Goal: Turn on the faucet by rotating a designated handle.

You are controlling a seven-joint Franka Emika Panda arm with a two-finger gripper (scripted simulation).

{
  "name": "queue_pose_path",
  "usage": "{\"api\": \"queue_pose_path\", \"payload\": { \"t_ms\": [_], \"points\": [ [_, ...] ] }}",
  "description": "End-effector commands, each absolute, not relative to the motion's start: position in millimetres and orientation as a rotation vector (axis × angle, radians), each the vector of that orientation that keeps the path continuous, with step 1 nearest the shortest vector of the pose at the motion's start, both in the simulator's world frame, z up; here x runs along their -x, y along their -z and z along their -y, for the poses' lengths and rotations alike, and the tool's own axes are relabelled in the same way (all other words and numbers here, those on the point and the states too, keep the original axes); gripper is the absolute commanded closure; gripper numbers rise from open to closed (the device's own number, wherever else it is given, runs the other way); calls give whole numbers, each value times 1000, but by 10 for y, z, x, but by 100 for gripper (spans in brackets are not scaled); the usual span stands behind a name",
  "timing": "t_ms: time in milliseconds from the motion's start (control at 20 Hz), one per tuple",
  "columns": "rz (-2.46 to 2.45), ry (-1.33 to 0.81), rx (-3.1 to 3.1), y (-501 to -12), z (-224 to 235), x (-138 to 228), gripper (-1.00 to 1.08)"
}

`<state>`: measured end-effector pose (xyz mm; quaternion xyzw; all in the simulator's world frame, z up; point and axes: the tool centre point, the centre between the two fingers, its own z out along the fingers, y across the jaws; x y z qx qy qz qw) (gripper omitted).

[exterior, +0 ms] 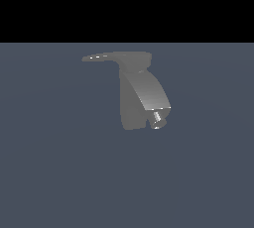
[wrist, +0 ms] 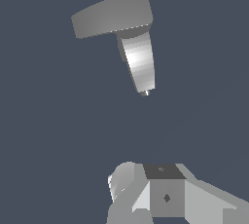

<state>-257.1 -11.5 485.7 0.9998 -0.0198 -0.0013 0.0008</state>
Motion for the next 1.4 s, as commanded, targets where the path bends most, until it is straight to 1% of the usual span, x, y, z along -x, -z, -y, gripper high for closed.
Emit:
{"api": "queue_pose_path", "payload": {
  "t_ms": [0,300,600,850,1350],
  "points": [
    [62,4,-3139,-4857,115,2571,108],
    [89,4,-3145,-4844,99,2510,108],
    [174,5,-3159,-4798,47,2329,108],
    [292,10,-3171,-4721,-31,2088,108],
    [627,36,-3161,-4435,-279,1465,108]
  ]
}}
